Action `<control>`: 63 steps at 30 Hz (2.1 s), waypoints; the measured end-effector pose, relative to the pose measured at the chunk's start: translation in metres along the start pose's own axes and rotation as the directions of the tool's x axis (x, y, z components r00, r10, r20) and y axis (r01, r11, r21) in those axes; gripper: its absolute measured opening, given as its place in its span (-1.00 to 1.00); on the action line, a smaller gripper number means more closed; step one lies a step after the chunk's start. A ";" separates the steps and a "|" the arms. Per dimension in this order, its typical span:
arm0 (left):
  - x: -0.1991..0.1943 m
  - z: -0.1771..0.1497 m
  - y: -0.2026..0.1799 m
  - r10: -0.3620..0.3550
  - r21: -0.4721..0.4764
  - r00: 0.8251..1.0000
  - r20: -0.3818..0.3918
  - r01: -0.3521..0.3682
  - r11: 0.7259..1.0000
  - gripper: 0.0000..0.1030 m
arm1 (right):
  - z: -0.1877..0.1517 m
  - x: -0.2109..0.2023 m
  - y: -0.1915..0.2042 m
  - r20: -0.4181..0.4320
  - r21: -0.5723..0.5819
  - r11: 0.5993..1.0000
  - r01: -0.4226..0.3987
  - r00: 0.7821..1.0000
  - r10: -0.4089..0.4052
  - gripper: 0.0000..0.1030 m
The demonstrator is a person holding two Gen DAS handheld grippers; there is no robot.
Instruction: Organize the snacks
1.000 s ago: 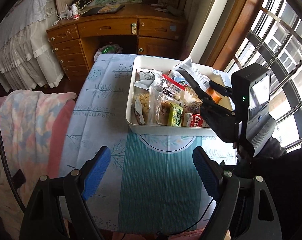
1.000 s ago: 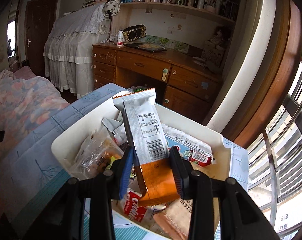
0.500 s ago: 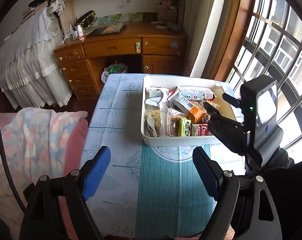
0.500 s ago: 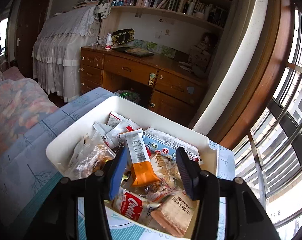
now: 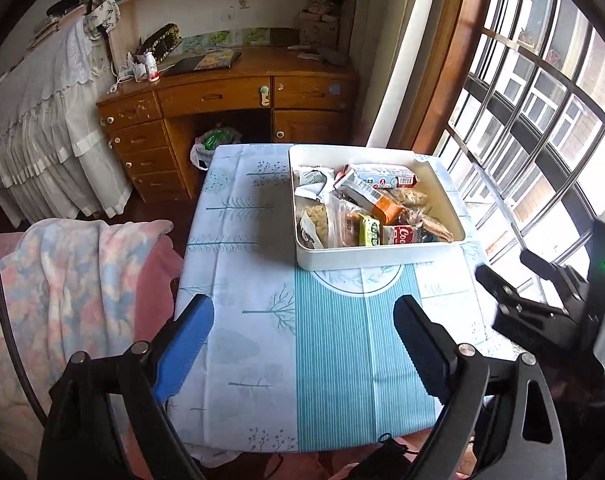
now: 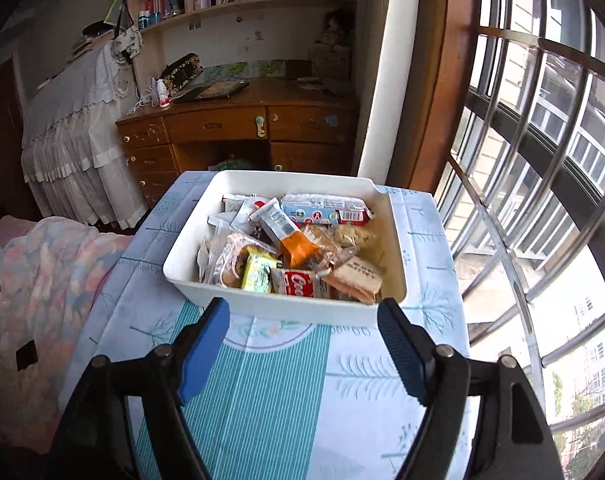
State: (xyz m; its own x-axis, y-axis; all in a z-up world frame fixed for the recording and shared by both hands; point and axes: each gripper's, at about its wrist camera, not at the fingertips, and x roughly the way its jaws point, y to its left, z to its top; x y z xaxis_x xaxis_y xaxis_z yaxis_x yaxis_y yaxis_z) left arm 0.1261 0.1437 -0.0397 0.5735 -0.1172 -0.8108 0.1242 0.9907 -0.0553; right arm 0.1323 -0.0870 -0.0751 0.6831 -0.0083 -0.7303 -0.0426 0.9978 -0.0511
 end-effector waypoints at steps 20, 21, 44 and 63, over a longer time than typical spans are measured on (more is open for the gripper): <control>-0.057 -0.025 -0.065 0.021 0.011 0.997 0.073 -0.022 1.000 0.98 | -0.036 -0.136 -0.005 -0.090 0.141 0.990 0.000 0.996 0.013 0.85; -0.056 -0.025 -0.067 0.020 0.003 0.997 0.073 -0.020 1.000 0.98 | -0.036 -0.138 -0.005 -0.085 0.150 0.989 0.015 0.996 -0.003 0.85; -0.030 -0.025 -0.081 0.069 -0.041 0.994 0.080 -0.065 0.997 0.98 | -0.041 -0.114 -0.009 -0.079 0.155 0.988 0.016 0.997 -0.004 1.00; -0.028 -0.026 -0.085 0.100 -0.033 0.992 0.078 -0.098 0.995 0.98 | -0.043 -0.103 -0.022 -0.126 0.186 0.983 -0.005 0.992 0.029 1.00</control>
State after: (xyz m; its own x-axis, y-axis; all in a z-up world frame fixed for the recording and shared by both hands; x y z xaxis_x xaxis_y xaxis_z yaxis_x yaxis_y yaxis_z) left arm 0.0787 0.0645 -0.0273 0.6447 -0.0221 -0.7641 0.0407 0.9992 0.0054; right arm 0.0320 -0.1106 -0.0284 0.5844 0.0120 -0.8114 0.0905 0.9927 0.0798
